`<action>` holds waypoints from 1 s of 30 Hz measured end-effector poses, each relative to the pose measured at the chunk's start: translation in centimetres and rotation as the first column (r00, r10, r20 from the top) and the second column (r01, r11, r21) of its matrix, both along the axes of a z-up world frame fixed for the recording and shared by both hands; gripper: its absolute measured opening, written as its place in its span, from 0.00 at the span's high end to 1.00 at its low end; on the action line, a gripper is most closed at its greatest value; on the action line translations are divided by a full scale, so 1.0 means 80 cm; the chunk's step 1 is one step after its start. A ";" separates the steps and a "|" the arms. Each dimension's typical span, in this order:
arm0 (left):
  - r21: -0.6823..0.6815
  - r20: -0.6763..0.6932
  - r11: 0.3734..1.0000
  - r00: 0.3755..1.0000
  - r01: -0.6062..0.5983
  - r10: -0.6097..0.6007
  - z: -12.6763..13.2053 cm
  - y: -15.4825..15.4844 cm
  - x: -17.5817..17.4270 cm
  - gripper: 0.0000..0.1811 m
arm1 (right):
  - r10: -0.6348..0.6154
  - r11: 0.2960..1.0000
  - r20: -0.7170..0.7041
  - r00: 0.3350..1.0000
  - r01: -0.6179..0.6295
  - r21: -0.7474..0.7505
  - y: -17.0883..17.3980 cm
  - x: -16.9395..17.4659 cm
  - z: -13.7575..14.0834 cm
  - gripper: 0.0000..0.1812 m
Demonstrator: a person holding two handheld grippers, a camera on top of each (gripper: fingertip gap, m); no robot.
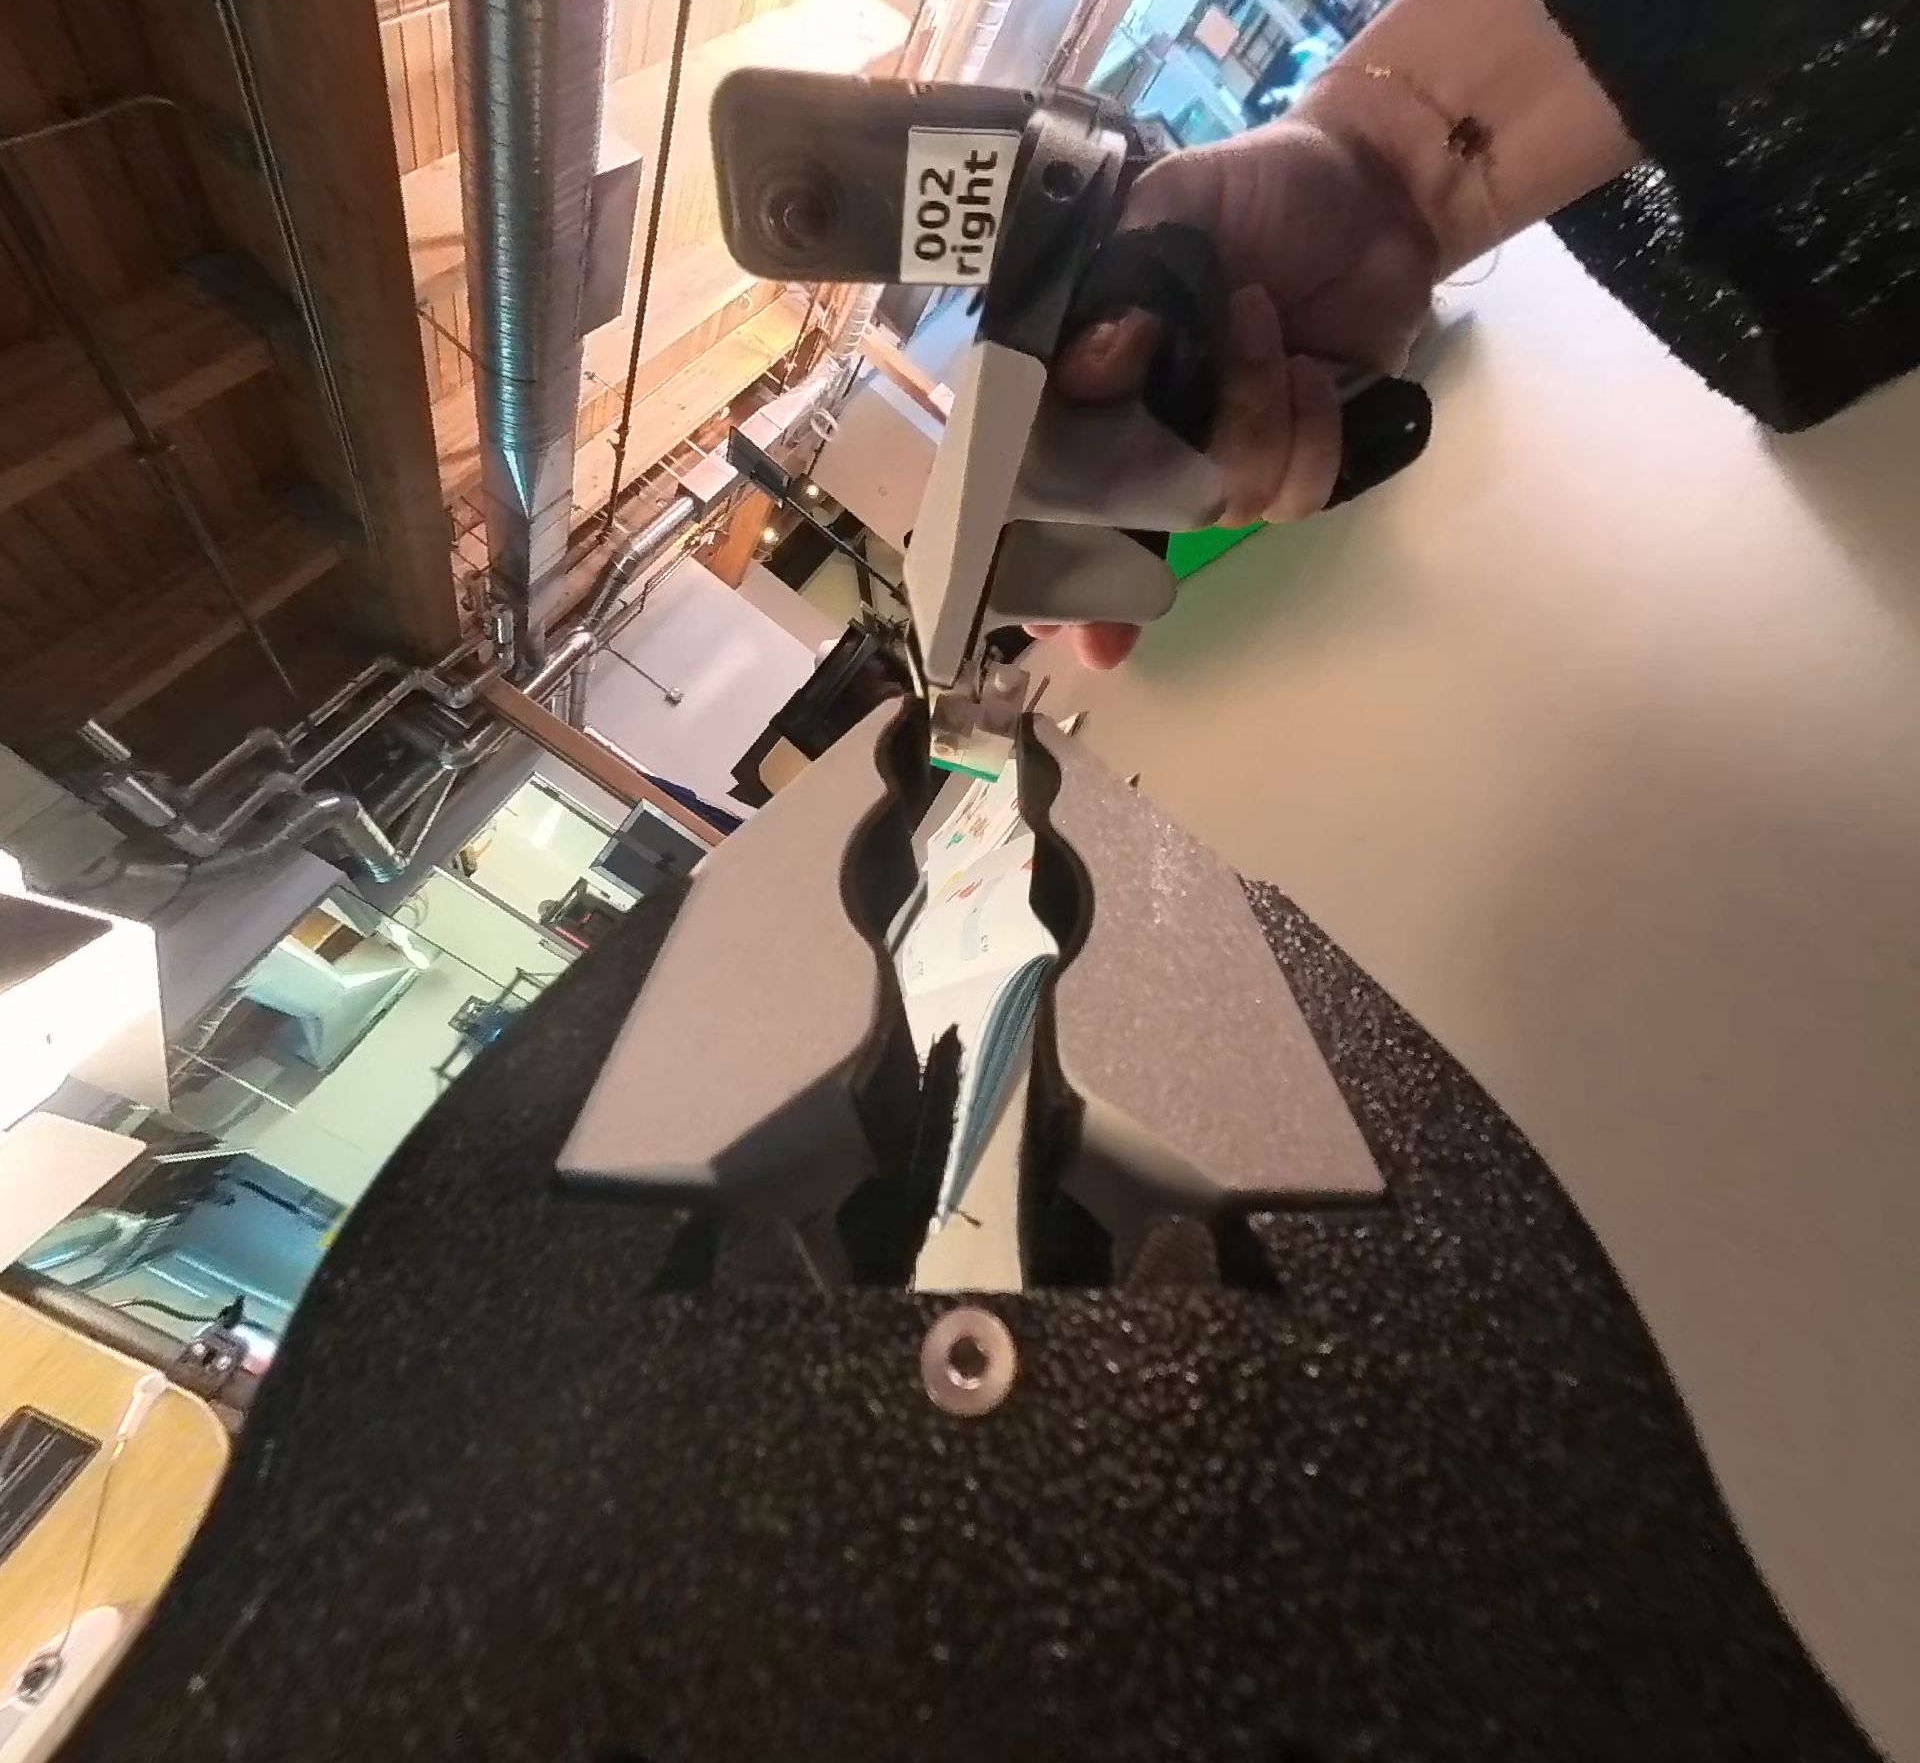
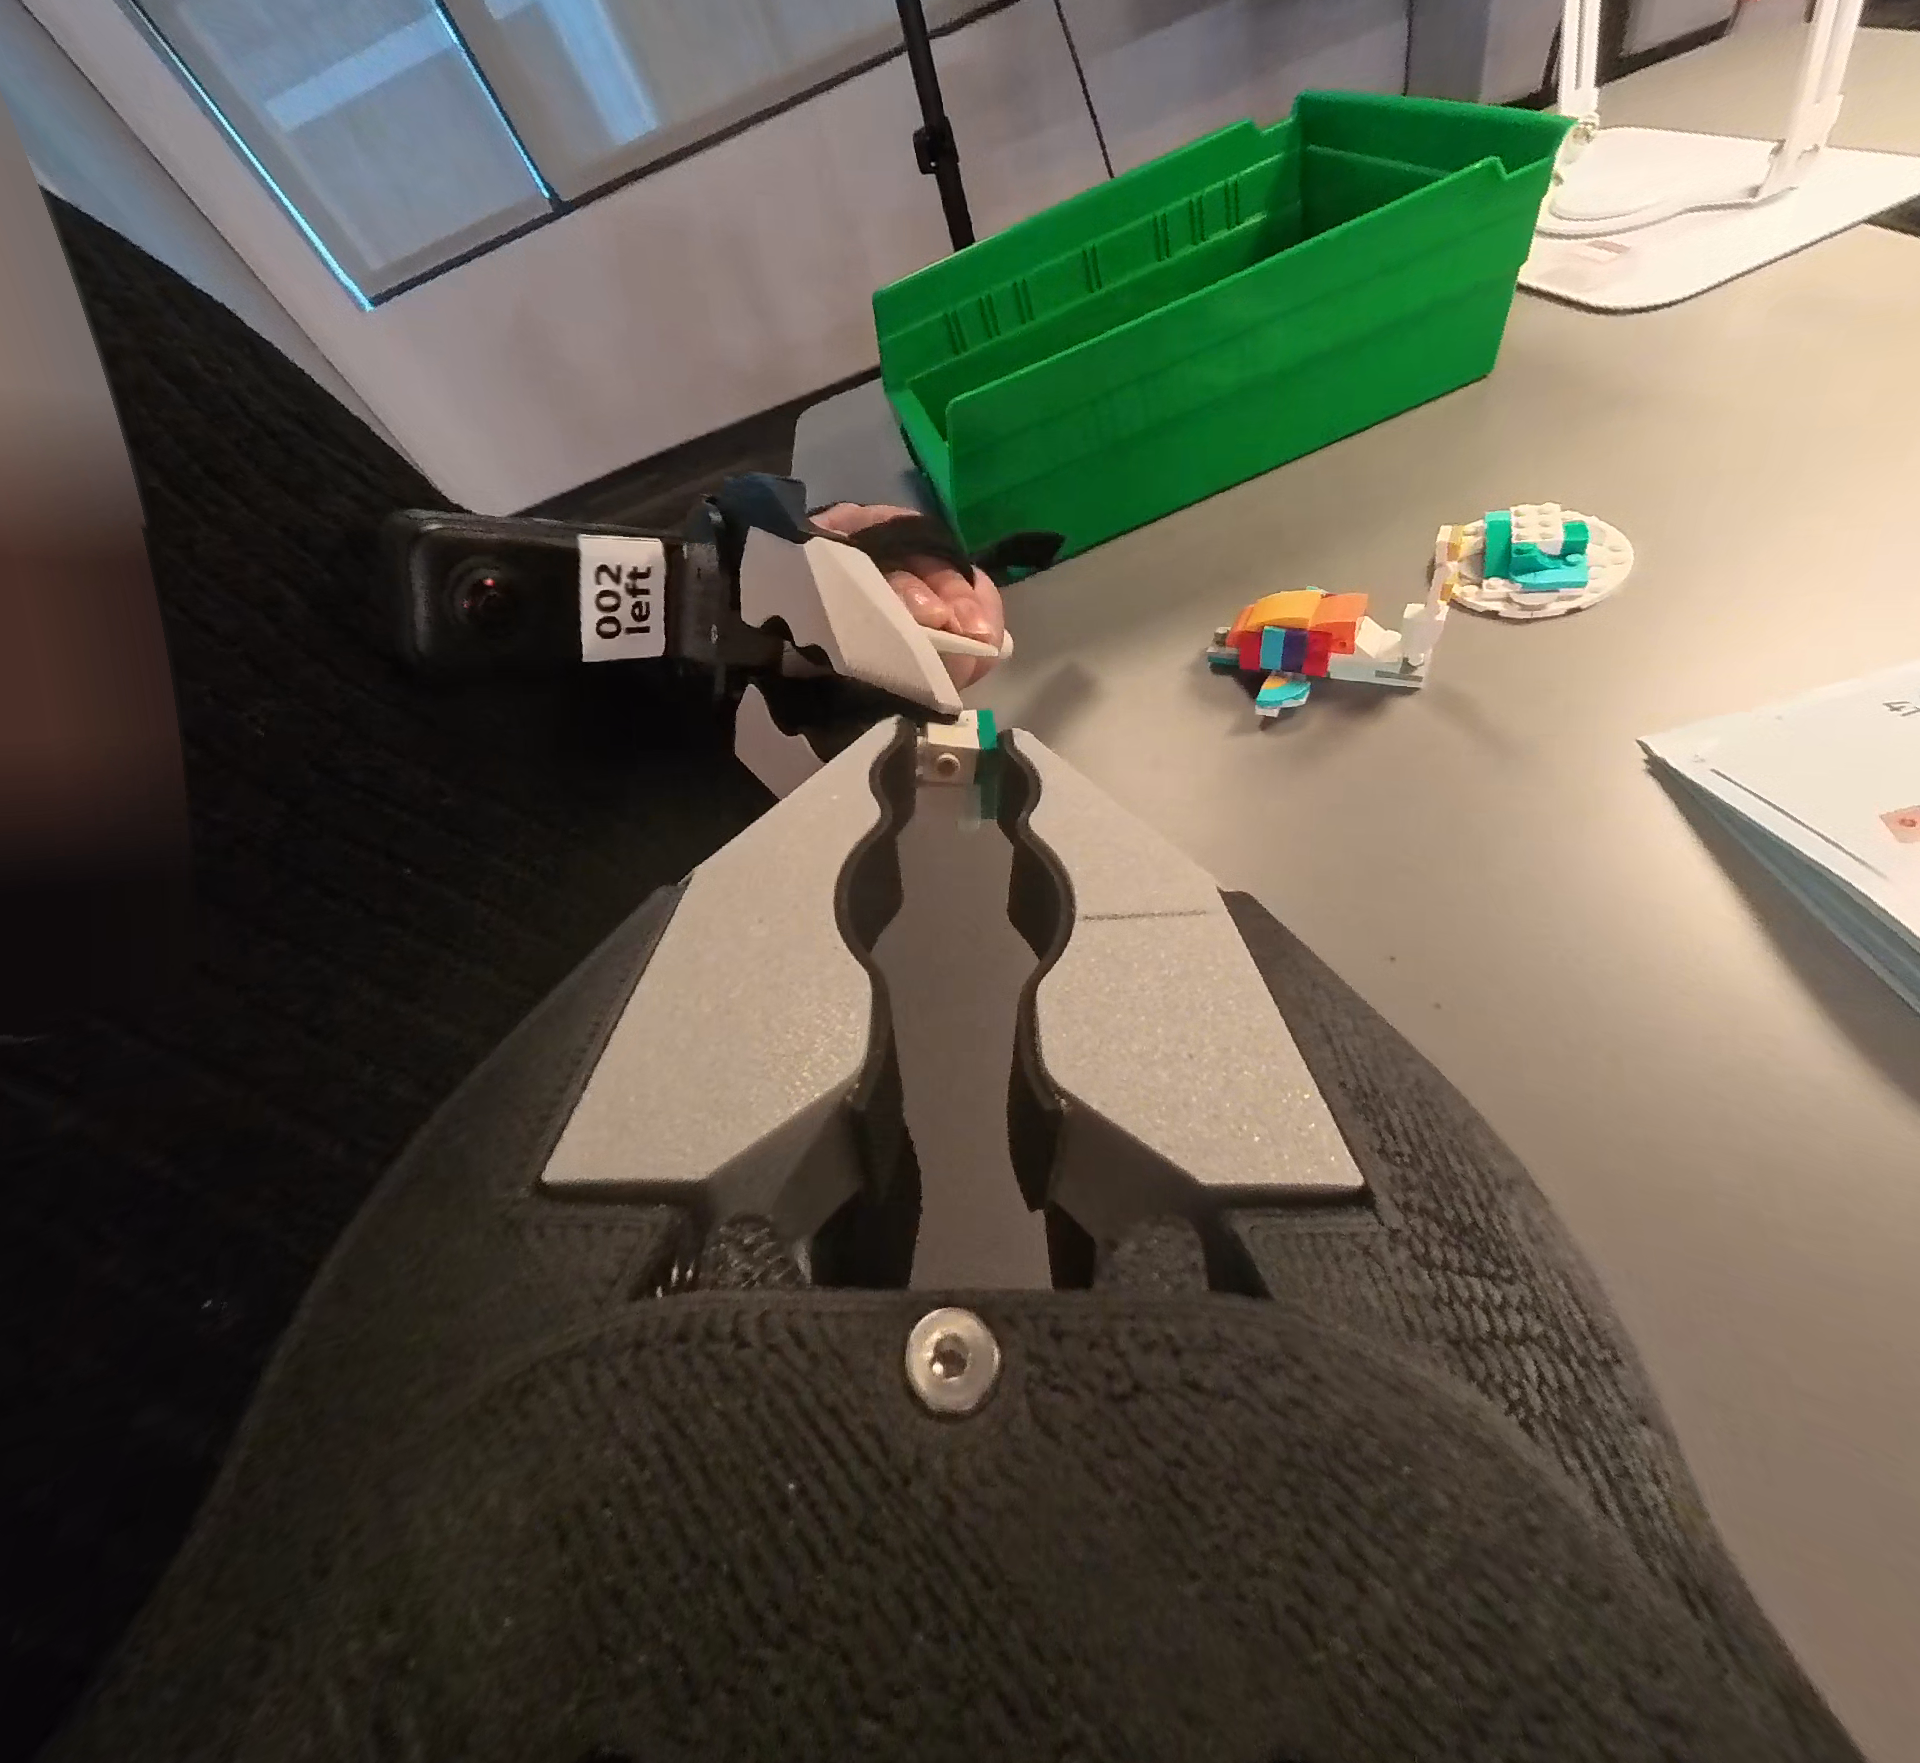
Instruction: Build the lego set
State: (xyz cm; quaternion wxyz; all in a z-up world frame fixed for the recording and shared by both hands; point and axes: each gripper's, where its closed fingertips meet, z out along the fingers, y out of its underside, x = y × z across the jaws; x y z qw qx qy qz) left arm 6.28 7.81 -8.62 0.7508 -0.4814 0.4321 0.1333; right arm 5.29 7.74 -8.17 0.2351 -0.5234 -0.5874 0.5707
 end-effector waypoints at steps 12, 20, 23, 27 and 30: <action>-0.002 -0.043 1.000 0.999 -0.022 0.021 -0.005 0.002 0.000 0.92 | -0.032 0.989 -0.032 0.999 0.036 0.140 0.002 -0.001 -0.005 0.93; -0.065 0.011 0.998 1.000 -0.028 0.029 -0.003 0.010 -0.003 0.92 | -0.070 0.992 -0.070 0.995 0.077 0.102 0.010 0.000 -0.003 0.92; -0.249 0.155 0.968 0.988 0.016 0.024 -0.011 0.023 -0.016 0.92 | -0.082 0.967 -0.087 0.993 0.100 0.233 0.024 0.003 -0.010 0.73; -0.489 0.274 0.869 0.959 0.074 0.073 -0.041 0.042 -0.031 0.92 | -0.066 0.909 -0.093 0.994 0.098 0.404 0.033 0.002 -0.024 0.78; -0.660 0.267 0.745 0.956 0.091 0.120 -0.076 0.052 -0.031 0.92 | -0.089 0.870 -0.101 0.991 0.126 0.476 0.052 0.000 -0.030 0.80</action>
